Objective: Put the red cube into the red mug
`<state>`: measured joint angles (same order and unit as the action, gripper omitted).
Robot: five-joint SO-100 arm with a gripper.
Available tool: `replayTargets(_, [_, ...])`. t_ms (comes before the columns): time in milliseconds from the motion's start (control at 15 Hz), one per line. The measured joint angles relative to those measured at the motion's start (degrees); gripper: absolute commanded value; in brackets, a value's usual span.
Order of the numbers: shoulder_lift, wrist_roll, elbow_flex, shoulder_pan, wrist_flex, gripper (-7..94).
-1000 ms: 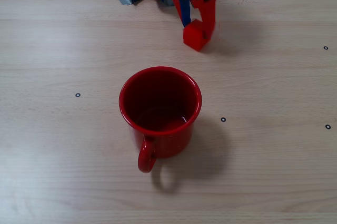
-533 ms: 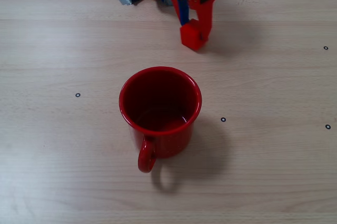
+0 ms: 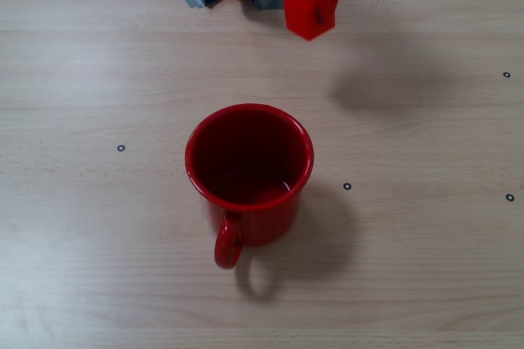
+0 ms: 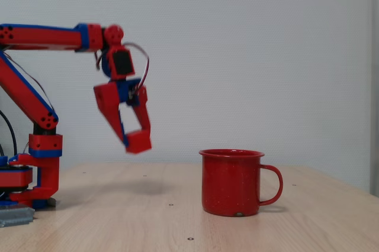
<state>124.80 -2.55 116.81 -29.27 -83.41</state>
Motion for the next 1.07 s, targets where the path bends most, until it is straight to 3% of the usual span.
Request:
replayTargets(333, [-4.83,0.70,-21.62,0.44,-16.26,0])
replayTargets(467, [-4.83,1.05,-27.51,1.67,-18.81,0])
replayTargets(800, [-16.79,3.96,-45.44,12.66,-18.81,0])
replayTargets(1067, [-31.29,3.52,-56.51,20.74,-13.18,0])
